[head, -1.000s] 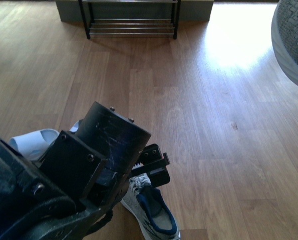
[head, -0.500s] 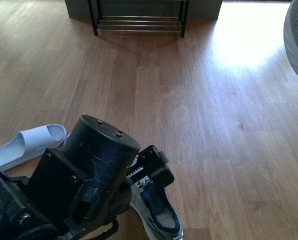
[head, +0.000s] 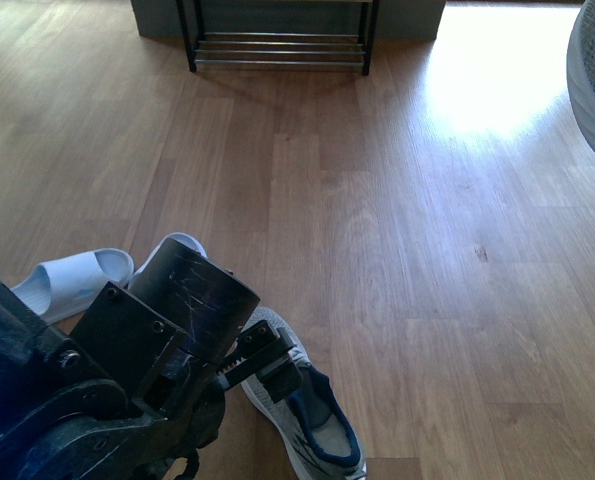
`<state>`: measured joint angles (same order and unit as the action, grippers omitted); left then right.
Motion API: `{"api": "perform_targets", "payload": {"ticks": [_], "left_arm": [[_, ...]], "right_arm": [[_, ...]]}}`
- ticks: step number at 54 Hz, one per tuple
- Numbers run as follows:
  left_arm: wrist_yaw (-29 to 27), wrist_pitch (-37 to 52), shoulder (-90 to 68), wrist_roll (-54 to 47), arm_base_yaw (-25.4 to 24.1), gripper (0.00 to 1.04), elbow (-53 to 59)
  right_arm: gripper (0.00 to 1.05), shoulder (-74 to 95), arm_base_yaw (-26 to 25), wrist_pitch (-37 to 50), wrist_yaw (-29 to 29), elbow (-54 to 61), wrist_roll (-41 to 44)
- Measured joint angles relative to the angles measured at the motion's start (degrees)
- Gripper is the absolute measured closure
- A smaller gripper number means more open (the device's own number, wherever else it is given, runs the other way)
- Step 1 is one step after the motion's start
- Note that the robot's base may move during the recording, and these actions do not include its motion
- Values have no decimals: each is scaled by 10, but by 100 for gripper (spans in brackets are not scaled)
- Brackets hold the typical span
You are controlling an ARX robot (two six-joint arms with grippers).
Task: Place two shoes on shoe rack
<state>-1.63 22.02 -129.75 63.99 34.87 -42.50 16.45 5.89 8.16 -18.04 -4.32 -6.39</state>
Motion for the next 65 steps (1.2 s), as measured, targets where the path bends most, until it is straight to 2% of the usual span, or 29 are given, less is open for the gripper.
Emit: {"api": "perform_targets", "payload": {"ticks": [27, 51, 65], "left_arm": [[19, -24, -102, -52, -1, 9, -90], [21, -83, -170, -103, -14, 9, -177], [64, -65, -207, -90, -15, 9, -221]], "right_arm": [[103, 0, 0, 0, 0, 0, 0], [103, 0, 0, 0, 0, 0, 0], [103, 0, 0, 0, 0, 0, 0]]}}
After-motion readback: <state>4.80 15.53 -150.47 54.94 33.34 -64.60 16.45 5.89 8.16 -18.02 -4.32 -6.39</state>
